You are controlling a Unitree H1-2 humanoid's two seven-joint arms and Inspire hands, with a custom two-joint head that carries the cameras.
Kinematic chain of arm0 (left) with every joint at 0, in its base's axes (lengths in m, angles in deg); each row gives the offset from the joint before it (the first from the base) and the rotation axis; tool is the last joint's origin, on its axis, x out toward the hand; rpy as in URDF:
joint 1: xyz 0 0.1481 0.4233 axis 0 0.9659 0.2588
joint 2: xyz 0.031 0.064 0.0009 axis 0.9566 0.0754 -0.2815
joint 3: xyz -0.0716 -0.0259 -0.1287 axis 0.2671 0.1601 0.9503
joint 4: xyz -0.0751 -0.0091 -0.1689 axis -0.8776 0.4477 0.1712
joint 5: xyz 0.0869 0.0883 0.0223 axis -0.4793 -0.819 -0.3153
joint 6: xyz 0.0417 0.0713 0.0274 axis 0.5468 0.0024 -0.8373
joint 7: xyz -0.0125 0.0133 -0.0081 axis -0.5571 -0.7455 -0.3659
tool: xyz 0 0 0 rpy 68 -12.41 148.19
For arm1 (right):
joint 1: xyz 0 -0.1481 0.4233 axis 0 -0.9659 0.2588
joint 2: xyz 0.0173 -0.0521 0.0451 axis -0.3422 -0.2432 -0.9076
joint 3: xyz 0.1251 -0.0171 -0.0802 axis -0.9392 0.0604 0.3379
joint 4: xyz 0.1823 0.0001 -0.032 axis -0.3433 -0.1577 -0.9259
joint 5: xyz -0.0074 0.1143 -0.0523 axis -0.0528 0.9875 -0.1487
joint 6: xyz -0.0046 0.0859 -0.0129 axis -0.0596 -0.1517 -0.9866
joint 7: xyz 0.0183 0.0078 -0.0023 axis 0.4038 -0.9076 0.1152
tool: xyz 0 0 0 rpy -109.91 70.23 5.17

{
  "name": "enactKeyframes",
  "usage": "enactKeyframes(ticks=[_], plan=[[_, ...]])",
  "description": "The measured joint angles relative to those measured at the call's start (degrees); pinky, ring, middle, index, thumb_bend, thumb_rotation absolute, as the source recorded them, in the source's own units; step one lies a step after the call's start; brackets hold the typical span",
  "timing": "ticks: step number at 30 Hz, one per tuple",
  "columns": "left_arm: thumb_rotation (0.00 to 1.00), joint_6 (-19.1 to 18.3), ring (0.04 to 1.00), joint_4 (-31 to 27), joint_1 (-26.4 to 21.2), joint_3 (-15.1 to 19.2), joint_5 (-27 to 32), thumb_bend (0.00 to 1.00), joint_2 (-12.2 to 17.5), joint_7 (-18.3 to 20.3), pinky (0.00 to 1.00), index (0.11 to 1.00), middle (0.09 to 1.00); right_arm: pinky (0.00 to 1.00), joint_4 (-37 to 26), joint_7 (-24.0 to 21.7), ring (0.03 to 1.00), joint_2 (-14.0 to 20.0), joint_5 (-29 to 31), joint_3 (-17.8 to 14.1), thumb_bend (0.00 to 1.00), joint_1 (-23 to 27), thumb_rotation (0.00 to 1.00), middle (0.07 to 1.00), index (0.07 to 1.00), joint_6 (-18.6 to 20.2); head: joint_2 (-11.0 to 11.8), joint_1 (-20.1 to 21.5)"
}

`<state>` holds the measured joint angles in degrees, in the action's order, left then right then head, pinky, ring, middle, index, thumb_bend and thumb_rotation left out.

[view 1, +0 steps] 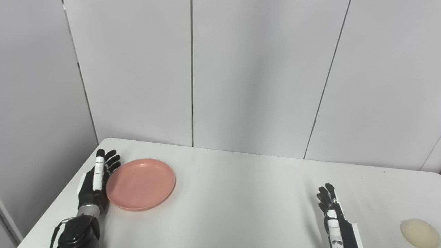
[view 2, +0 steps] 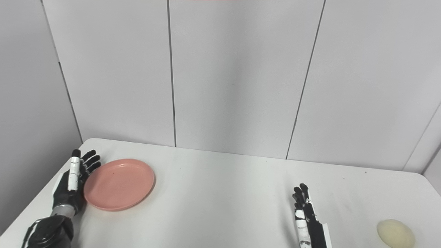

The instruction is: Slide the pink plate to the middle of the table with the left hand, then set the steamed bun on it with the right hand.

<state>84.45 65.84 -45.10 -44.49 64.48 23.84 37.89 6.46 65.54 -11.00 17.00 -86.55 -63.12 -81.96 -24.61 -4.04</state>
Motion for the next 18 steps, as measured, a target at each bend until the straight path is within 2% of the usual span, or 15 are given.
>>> enactKeyframes(ticks=[5, 18], plan=[[0.93, -0.3, 0.835, 0.0, -0.2, -0.6, -0.8, 0.83, -0.2, -0.2, 0.81, 0.776, 0.811, 0.96, -0.6, 0.1, 0.930, -0.5, -0.7, 0.1, 0.62, -0.5, 1.00, 0.928, 0.942, 0.4, -0.1, 0.1], [0.94, -0.2, 0.854, 0.2, -1.3, -3.7, -1.1, 0.79, -2.3, 0.5, 0.86, 0.789, 0.827, 0.94, -1.5, 0.5, 0.912, -1.3, -1.4, 0.1, 0.63, -1.1, 1.00, 0.909, 0.923, 1.1, -0.5, 1.0]])
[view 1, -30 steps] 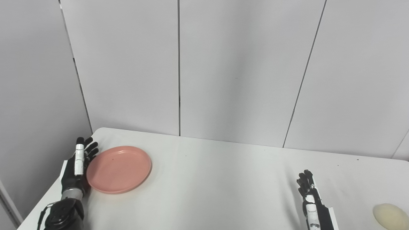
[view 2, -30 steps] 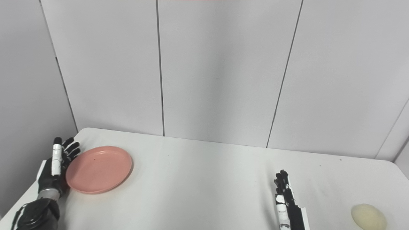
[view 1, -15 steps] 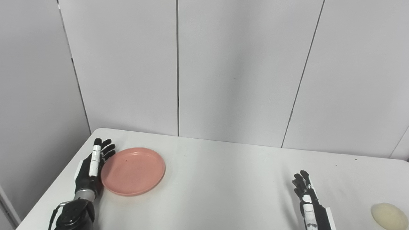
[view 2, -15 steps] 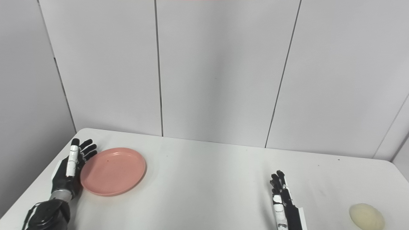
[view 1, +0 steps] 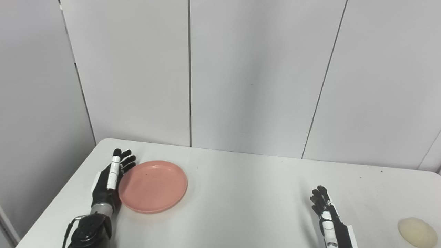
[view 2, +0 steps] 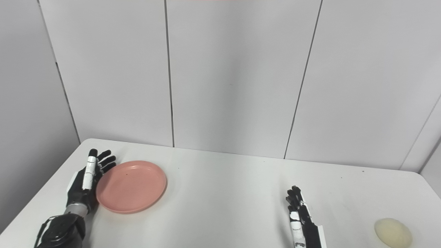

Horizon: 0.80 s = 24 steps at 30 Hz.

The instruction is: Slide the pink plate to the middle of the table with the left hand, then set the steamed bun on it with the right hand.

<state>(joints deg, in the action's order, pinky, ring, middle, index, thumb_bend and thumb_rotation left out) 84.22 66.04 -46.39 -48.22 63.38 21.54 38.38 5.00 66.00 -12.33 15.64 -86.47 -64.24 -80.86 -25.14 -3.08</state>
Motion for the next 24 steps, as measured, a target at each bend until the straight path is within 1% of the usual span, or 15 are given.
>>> enactKeyframes(ticks=[7, 12, 16, 18, 21, 23, 24], plan=[[0.93, 0.6, 0.860, 0.1, -0.1, -1.8, -0.2, 0.80, -1.5, 0.3, 0.88, 0.783, 0.829, 0.93, -0.2, 0.0, 0.909, -0.3, -0.7, 0.1, 0.64, -0.2, 1.00, 0.906, 0.917, 0.1, -0.3, 1.0], [0.94, 0.9, 0.851, 0.1, -0.3, -3.1, -1.1, 0.79, -2.3, 0.3, 0.85, 0.783, 0.822, 0.92, -1.2, 0.1, 0.912, -1.2, -2.1, 1.0, 0.63, -0.8, 1.00, 0.907, 0.910, 1.9, -1.0, 3.0], [0.94, 0.7, 0.854, 0.0, -0.5, -3.4, -1.1, 0.80, -3.2, 0.3, 0.86, 0.786, 0.823, 0.93, -1.7, 0.6, 0.911, -2.1, -2.6, 1.1, 0.62, -1.2, 1.00, 0.907, 0.907, 2.7, -1.2, 4.5], [0.94, 0.4, 0.857, -0.2, -0.6, -3.7, -1.1, 0.80, -3.6, 0.3, 0.87, 0.786, 0.827, 0.92, -1.8, 0.7, 0.908, -2.4, -2.8, 1.2, 0.62, -1.2, 1.00, 0.905, 0.906, 2.7, -1.5, 4.5], [0.95, 0.0, 0.853, -0.3, -0.8, -4.1, -1.1, 0.80, -3.8, 0.9, 0.85, 0.784, 0.826, 0.90, -1.8, 1.2, 0.894, -2.6, -3.6, 1.3, 0.59, -1.2, 1.00, 0.897, 0.913, 2.8, -2.2, 7.2], [0.95, -0.3, 0.853, -0.4, -1.0, -4.3, -1.1, 0.79, -3.8, 1.4, 0.85, 0.785, 0.823, 0.89, -1.8, 1.8, 0.889, -2.7, -4.5, 1.6, 0.57, -1.2, 1.00, 0.892, 0.909, 2.8, -2.2, 7.6], [0.95, -0.3, 0.854, -0.4, -1.0, -4.5, -1.1, 0.79, -3.8, 1.4, 0.85, 0.788, 0.824, 0.89, -1.8, 1.9, 0.888, -2.8, -4.8, 1.7, 0.56, -1.2, 1.00, 0.890, 0.906, 2.8, -2.5, 8.5]])
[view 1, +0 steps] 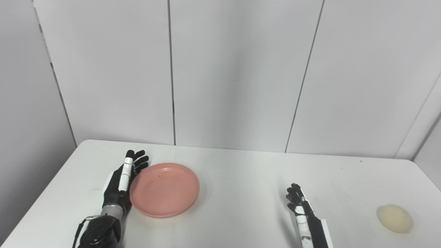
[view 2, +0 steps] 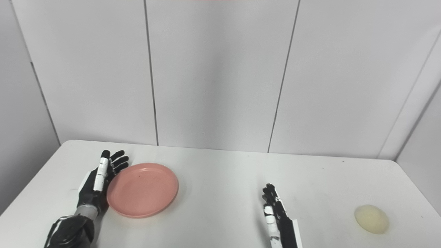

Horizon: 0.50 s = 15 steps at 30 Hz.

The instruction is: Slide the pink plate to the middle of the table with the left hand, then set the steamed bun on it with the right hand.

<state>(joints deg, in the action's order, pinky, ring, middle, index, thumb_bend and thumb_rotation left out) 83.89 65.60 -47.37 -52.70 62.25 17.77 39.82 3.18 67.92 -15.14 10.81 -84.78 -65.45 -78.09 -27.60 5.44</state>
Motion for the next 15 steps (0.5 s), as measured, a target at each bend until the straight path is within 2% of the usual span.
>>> enactKeyframes(ticks=[8, 15], plan=[[0.93, -0.6, 0.845, -0.7, 0.0, -1.3, 0.0, 0.79, -1.7, 0.5, 0.85, 0.794, 0.811, 0.86, -0.3, 1.4, 0.866, -2.0, -2.5, 1.2, 0.53, -0.2, 1.00, 0.876, 0.898, 0.0, -1.0, 3.0], [0.95, -0.5, 0.848, 0.0, -0.8, -3.1, -1.6, 0.79, -3.7, 0.5, 0.84, 0.786, 0.811, 0.85, -0.5, 2.0, 0.873, -2.2, -4.1, 1.6, 0.50, -0.2, 1.00, 0.894, 0.909, 0.1, -1.8, 5.5]])
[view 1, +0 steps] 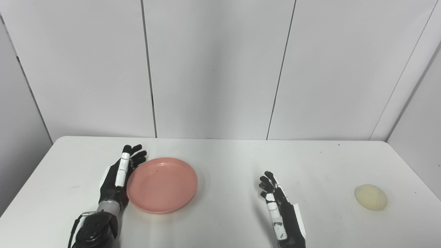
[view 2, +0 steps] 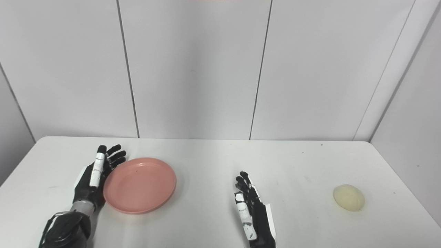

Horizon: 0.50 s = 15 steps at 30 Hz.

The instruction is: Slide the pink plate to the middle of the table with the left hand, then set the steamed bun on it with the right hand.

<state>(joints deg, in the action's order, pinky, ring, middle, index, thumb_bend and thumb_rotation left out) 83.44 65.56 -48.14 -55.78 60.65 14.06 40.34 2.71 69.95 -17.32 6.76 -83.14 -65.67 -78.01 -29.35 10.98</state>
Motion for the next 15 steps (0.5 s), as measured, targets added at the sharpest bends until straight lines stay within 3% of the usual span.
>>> enactKeyframes(ticks=[5, 15], plan=[[0.94, 0.4, 0.836, 0.1, -0.2, -0.8, -0.7, 0.76, -2.0, 0.0, 0.83, 0.787, 0.808, 0.86, -0.1, 0.1, 0.889, -0.2, 0.0, 0.1, 0.48, 0.0, 1.00, 0.905, 0.917, 0.0, -0.2, 0.5], [0.96, 0.7, 0.886, -0.7, -0.1, -1.8, -0.9, 0.77, -7.5, 0.6, 0.91, 0.796, 0.846, 0.84, -0.3, 0.2, 0.882, -0.2, -0.1, 0.7, 0.48, -0.5, 1.00, 0.907, 0.917, 0.5, -1.4, 3.3]])
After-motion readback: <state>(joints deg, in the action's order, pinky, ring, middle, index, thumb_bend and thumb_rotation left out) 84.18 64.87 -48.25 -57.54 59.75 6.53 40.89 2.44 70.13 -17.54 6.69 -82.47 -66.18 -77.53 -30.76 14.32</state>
